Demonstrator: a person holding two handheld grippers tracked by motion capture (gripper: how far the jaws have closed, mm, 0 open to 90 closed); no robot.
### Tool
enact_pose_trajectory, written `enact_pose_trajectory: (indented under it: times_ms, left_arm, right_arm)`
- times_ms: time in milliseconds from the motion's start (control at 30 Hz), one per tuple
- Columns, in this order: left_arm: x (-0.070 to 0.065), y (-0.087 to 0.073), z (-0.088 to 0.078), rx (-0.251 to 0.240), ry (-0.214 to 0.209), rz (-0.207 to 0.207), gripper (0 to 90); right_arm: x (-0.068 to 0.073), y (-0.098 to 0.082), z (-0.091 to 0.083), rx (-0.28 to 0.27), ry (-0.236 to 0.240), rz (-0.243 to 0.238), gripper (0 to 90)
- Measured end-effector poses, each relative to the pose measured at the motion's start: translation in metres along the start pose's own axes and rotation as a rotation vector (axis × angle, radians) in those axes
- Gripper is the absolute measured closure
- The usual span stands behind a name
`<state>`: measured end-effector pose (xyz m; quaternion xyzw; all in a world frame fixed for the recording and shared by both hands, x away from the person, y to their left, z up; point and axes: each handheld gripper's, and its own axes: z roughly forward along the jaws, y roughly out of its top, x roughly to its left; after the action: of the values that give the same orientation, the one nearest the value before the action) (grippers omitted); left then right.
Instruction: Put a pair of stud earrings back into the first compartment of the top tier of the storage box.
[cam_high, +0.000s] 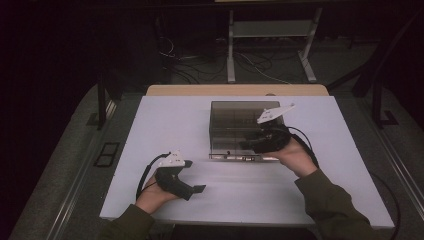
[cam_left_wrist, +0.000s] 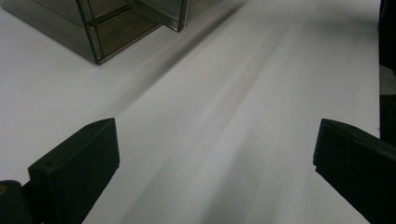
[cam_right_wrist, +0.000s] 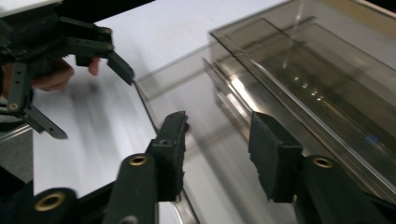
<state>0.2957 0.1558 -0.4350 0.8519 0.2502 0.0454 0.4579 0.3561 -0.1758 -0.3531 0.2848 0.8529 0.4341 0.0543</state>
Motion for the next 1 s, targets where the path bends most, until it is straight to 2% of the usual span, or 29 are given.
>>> enact_pose_trajectory:
  times_ms: [100,500,800,933,1000]
  left_arm:
    - [-0.001,0.0,0.0,0.002,0.002,-0.001,0.0]
    - [-0.001,-0.001,-0.001,0.005,0.001,-0.003,0.0]
    - [0.0,-0.002,-0.001,0.004,0.002,-0.01,0.0]
    - [0.0,-0.002,-0.001,0.004,0.003,-0.01,0.0]
    - [0.0,-0.002,-0.001,0.007,0.003,-0.009,0.0]
  right_arm:
    - [-0.007,-0.012,-0.013,-0.002,-0.017,0.006,47.5]
    - [-0.026,-0.058,-0.069,-0.09,-0.082,0.053,29.3]
    - [-0.027,-0.094,-0.086,-0.135,-0.108,0.075,20.7]
    - [-0.023,-0.109,-0.085,-0.136,-0.109,0.077,19.2]
    - [-0.02,-0.115,-0.082,-0.119,-0.115,0.07,17.2]
